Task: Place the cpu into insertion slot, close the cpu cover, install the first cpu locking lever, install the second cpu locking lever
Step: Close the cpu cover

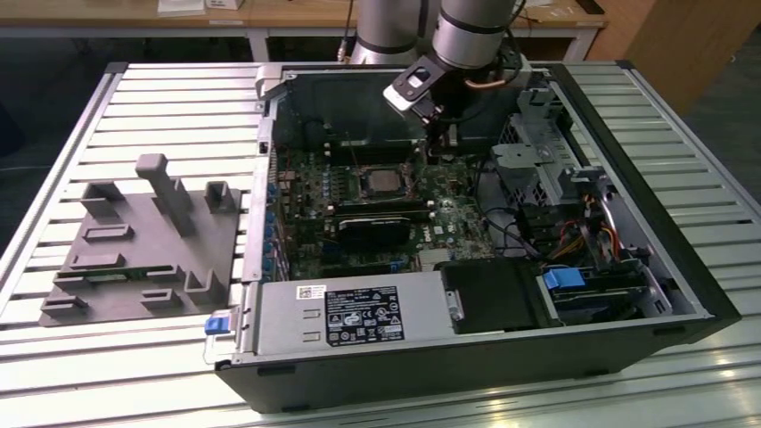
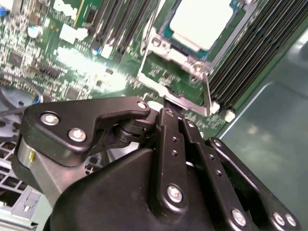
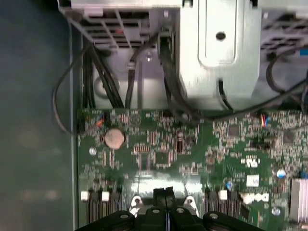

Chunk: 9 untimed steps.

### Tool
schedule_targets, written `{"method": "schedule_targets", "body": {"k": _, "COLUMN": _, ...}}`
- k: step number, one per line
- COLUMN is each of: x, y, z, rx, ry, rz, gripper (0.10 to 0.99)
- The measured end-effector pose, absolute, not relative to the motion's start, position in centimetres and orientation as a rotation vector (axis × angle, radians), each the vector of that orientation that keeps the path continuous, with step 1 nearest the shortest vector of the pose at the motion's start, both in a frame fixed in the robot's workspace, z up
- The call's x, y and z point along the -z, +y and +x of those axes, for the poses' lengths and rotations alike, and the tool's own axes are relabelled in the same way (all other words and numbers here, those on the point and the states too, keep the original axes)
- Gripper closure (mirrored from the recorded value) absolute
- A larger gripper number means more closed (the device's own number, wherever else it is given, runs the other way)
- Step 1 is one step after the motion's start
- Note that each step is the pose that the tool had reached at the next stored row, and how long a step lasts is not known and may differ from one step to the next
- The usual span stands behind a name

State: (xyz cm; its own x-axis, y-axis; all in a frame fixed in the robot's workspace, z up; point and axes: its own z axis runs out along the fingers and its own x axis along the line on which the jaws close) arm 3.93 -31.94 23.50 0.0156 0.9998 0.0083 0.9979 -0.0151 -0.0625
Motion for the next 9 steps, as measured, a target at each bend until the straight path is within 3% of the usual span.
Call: {"method": "schedule_targets", "body": {"k": 9, "x": -23.5, "y": -31.9, "z": 1.5, "rx": -0.046, "ry": -2.175, "rz": -2.208, "gripper": 0.984}}
